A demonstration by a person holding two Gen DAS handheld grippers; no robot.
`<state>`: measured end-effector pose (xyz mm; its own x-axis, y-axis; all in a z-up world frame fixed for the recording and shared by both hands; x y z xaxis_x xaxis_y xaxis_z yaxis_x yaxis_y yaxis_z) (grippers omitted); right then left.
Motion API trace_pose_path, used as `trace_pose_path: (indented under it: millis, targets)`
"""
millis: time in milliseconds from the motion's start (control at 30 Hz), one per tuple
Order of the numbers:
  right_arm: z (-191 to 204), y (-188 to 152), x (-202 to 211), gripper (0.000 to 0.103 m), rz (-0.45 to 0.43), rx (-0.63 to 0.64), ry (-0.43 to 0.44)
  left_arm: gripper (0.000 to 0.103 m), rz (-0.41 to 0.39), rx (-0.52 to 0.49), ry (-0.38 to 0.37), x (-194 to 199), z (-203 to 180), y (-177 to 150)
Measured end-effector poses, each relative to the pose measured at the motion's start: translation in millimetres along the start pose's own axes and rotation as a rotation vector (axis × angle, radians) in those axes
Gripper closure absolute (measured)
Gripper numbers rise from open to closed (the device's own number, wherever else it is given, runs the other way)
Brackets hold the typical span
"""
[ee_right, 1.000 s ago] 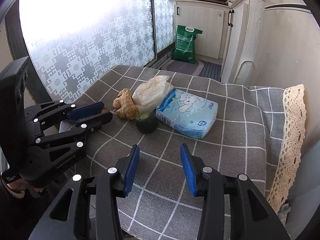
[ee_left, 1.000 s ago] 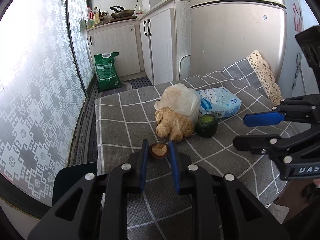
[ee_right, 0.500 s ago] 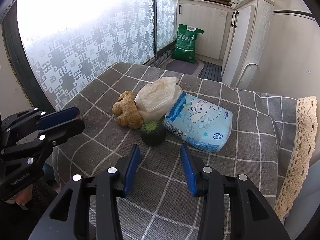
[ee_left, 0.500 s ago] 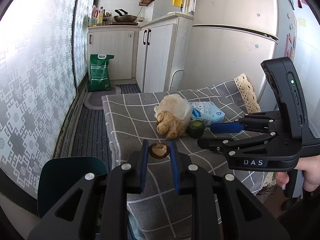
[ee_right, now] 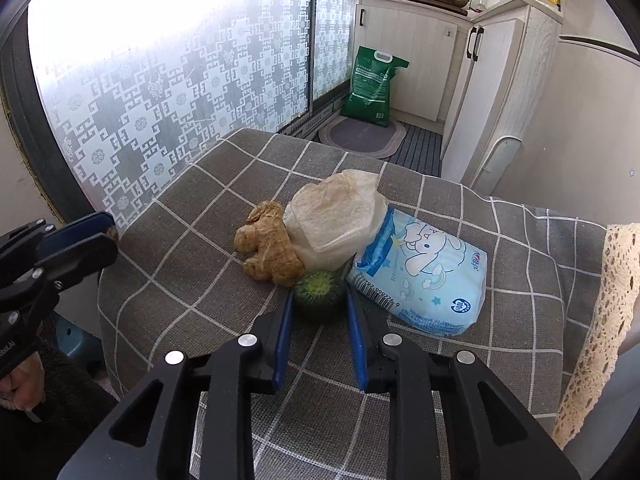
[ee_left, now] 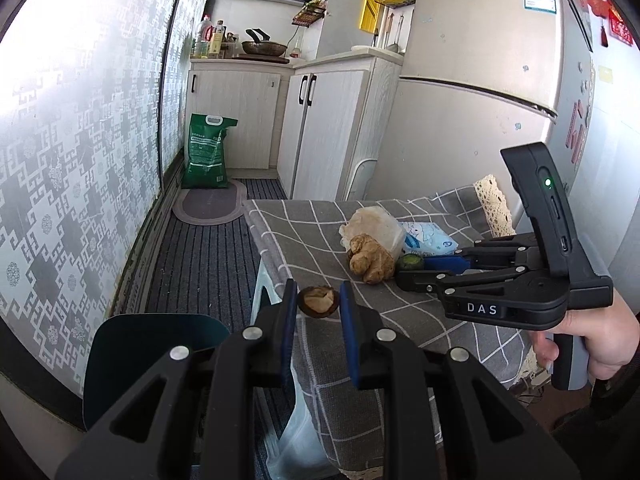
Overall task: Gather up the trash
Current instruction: 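Grasp the green round fruit with the right gripper while the left lifts the nut shell, then open the left gripper over the teal bin to drop the nut shell while the right holds the fruit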
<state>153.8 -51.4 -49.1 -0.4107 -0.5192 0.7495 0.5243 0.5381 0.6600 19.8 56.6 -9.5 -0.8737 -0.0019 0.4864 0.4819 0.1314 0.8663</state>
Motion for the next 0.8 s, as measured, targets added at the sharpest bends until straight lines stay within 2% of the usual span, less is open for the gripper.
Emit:
trace_pose_path:
  millis: [267,567,800]
  targets:
    - [19.9,14.4,17.4,0.078,-0.038,0.023,-0.005,0.08,-0.037,0.056,0.047,17.4,24.9,2.1]
    - [31.2,30.8,29.9,0.078,-0.089,0.035,-0.073,0.08,-0.009,0.099,0.109,24.3,57.9,-6.4]
    - [64.9,43.1,29.4,0.078,-0.096,0.073,-0.008,0.08,0.006,0.114,0.144,31.3,77.3,-15.3]
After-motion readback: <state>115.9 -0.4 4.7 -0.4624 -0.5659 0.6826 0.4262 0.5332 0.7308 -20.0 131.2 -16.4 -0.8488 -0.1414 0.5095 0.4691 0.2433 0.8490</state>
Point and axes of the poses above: each gripper's, at about its wrist camera, not at the fingertips, and x roughly against the way its jaws point, z to its left, y to its top, the point moved 3 cm from there along -x, roughly the way its jaws point, and after that the axes turned 4 degrees about -x, right-handed, at the moved point
